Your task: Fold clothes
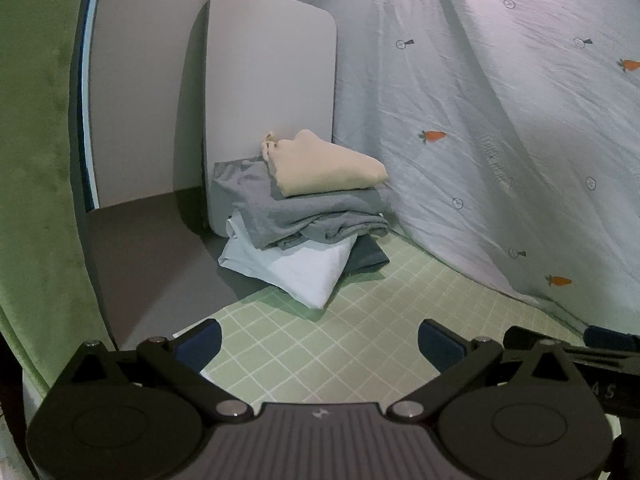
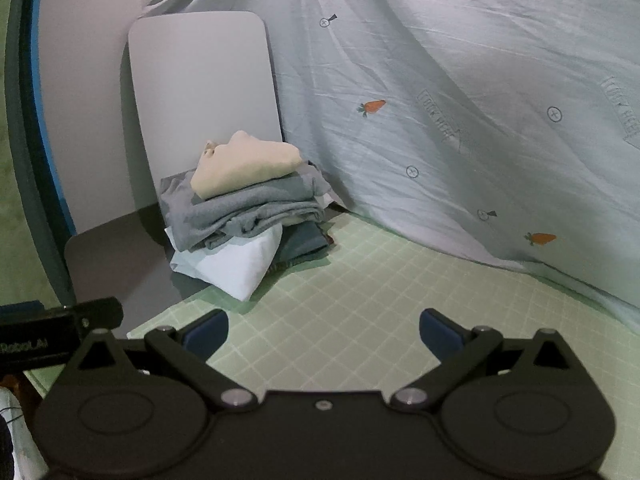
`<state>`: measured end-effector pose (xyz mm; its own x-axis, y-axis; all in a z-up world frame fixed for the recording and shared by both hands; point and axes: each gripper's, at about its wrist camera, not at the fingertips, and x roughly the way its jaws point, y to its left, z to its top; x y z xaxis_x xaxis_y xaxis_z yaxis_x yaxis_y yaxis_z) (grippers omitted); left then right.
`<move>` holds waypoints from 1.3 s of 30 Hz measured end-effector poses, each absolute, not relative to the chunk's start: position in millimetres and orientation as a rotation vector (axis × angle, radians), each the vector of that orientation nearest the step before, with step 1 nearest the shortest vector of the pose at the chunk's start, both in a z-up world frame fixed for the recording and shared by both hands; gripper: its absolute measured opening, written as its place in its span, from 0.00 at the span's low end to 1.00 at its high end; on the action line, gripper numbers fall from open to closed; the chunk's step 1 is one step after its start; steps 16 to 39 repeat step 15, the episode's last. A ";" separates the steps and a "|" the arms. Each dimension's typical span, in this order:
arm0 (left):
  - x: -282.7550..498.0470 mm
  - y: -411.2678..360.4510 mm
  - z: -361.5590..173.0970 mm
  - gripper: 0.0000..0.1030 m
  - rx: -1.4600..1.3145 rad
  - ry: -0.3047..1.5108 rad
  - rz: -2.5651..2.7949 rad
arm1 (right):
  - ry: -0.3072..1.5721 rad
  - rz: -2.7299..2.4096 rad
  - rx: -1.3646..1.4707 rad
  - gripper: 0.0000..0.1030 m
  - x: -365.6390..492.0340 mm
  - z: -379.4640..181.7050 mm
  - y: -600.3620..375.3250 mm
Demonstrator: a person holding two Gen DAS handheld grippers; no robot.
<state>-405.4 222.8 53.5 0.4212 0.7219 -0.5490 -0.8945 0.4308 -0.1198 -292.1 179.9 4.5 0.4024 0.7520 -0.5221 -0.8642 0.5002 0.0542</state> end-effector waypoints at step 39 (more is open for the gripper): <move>-411.0 219.4 57.0 1.00 -0.405 0.465 1.062 | 0.532 1.036 -0.229 1.00 -301.5 4.2 175.4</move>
